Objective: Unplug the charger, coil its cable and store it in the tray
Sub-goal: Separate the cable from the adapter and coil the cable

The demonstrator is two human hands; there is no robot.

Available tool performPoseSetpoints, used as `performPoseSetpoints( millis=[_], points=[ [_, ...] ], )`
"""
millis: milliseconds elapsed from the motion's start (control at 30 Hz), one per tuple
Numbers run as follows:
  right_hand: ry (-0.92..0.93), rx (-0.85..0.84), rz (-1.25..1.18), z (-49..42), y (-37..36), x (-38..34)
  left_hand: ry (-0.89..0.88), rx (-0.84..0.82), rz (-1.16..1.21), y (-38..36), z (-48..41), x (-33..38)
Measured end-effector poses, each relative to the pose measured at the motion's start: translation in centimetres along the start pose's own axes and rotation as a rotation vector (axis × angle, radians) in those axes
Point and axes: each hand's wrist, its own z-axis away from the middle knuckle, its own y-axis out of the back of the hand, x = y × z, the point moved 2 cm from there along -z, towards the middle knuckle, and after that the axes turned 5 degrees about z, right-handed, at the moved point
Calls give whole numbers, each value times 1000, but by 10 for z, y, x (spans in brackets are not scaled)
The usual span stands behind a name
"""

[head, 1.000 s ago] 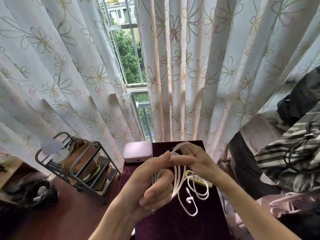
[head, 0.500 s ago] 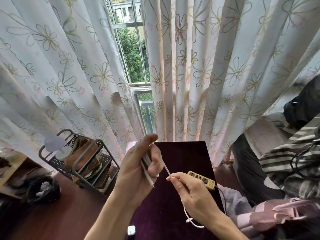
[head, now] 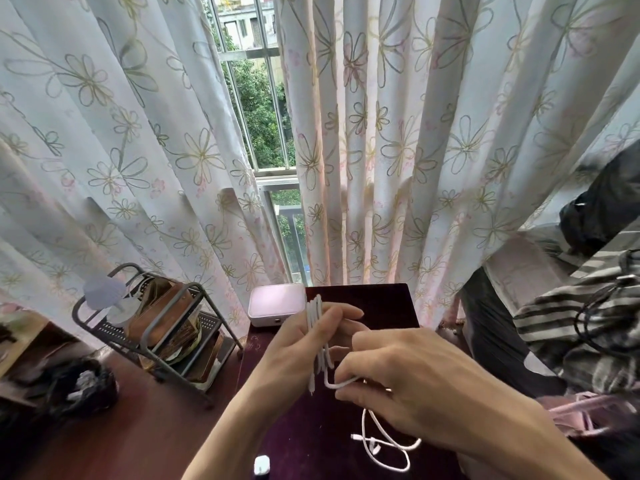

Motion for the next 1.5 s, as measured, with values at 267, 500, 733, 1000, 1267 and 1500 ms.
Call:
performPoseSetpoints(
  millis=[267,500,733,1000,1267,1500],
  points=[
    [-64,13,-159,-22,33,20,212,-253,-22,-28,14,2],
    [-119,19,-620,-34,17,57,195,-454,334,-26,15,-5],
    [-152,231,-951,-35,-26,71,133,-404,617,-27,14,7],
    [-315,308,-984,-24,-94,62,43,-399,1027,-17,6,24],
    [-321,-3,-316,6,-97,29,-90,34,732,10,-11,20],
    [-151,-151,-52,6,-48,5,-64,216,323,12,-19,0]
  ],
)
